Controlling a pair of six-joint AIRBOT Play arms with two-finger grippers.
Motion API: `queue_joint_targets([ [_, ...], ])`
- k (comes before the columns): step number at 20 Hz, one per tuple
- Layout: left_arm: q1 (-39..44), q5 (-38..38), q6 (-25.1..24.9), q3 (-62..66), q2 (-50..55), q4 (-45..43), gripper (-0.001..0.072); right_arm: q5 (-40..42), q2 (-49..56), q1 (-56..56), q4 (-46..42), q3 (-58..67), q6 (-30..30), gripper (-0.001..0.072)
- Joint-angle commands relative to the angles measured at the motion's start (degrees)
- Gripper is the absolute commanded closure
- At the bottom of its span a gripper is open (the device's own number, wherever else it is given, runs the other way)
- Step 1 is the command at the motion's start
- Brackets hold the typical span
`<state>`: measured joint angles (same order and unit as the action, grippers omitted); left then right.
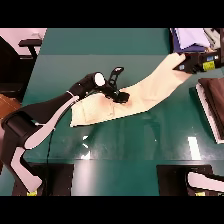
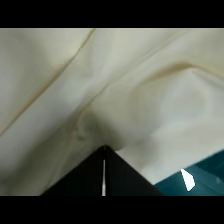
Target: Fold the shirts.
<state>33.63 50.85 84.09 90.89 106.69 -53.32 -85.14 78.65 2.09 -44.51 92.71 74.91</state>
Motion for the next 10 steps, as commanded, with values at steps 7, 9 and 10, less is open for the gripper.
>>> queue_joint_targets([
  [7, -2.1, 4.9, 1.4, 3.4, 1.2, -0.4, 0.0681, 5.1, -0.8, 16.0, 2.9, 7.7, 3.5, 0.0696],
  [9, -5.8, 8.2, 1.4, 4.6, -3.0, -4.0, 0.0681, 5.9, -0.8, 17.8, 2.9, 7.7, 3.5, 0.0696],
  [10, -8.1, 8.9, 1.4, 4.6, -6.1, -6.1, 0.0681, 6.3, -0.5, 19.0, 3.0, 7.7, 3.5, 0.0696],
])
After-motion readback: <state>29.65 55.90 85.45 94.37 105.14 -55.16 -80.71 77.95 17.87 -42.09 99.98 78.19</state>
